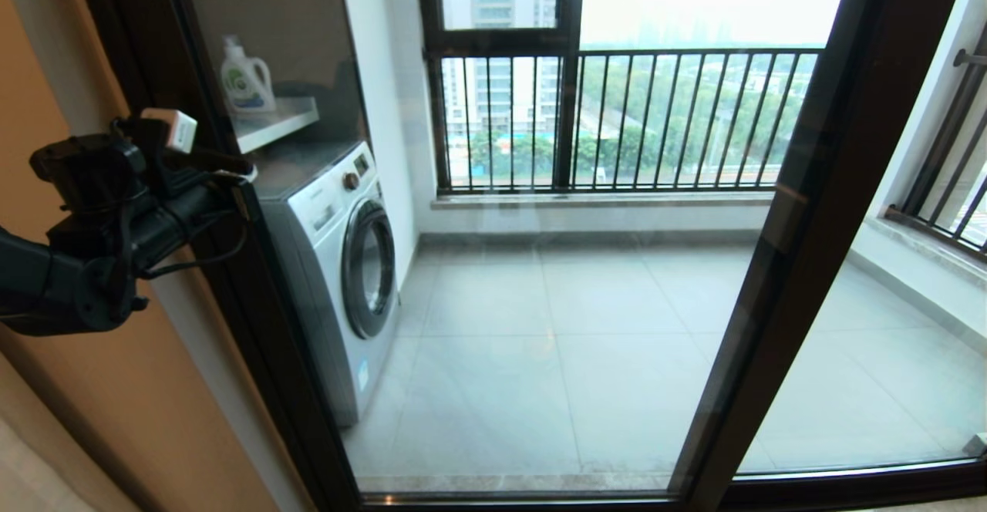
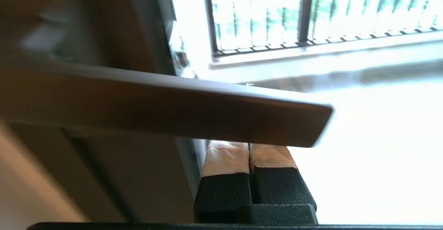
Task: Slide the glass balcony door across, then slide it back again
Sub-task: Close the slid door
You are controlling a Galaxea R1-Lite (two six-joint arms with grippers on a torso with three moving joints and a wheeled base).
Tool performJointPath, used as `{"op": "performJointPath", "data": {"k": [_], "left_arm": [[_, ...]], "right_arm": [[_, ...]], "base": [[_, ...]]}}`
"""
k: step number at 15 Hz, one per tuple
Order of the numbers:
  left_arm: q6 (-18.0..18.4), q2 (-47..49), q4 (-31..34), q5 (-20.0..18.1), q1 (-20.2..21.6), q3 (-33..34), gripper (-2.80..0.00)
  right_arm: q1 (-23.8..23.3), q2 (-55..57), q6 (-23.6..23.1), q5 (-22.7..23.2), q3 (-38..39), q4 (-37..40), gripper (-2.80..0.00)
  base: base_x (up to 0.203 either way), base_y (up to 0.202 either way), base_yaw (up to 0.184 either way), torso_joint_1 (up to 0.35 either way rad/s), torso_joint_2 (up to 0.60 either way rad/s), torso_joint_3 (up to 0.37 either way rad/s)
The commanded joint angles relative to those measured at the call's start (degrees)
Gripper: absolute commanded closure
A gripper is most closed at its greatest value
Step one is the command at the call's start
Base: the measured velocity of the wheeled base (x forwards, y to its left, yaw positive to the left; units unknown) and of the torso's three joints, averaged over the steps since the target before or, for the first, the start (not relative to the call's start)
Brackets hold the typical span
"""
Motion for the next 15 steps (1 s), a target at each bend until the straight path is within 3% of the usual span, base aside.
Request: {"op": "performJointPath", "data": {"k": [1, 7, 15], "left_arm": [[0.0, -1.9, -0.2, 0.0, -1.2, -1.2, 0.00], [0.0, -4.6, 0.1, 0.5, -2.9, -0.6, 0.00], [-0.5, -14.1, -0.3, 0.3, -1.4, 18.1, 0.00]], "right_arm": [[0.0, 0.1, -0.1, 0.0, 0.7, 0.0, 0.00], [0.0, 0.1, -0.1, 0.0, 0.7, 0.0, 0.00], [0.0, 0.1, -0.1, 0.0, 0.7, 0.0, 0.00]], "base": [[0.000, 0.000, 0.000, 0.000, 0.00, 0.000], [0.000, 0.000, 0.000, 0.000, 0.00, 0.000], [0.000, 0.000, 0.000, 0.000, 0.00, 0.000]]}}
